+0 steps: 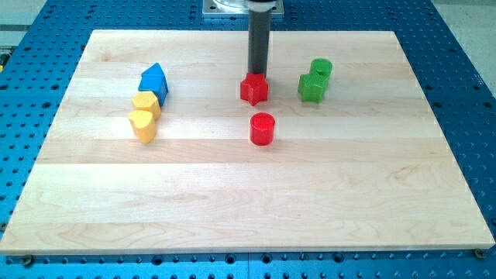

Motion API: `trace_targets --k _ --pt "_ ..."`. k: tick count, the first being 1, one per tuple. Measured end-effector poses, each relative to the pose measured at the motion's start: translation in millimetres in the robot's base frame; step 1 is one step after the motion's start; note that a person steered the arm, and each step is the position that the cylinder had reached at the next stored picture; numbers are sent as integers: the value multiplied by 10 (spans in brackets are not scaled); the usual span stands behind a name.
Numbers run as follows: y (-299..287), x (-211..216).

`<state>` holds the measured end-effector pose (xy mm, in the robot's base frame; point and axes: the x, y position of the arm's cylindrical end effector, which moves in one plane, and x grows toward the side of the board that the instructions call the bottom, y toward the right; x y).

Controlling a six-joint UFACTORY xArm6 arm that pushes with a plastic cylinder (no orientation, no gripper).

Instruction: Separate the blue blocks from the yellow blocks

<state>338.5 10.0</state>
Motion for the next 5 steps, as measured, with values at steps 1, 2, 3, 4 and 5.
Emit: trace_targets --k 1,2,3,4,5 --pt "-151 358" --pt "-144 825" --pt "-106 878" --pt "-105 674" --pt "-348 426"
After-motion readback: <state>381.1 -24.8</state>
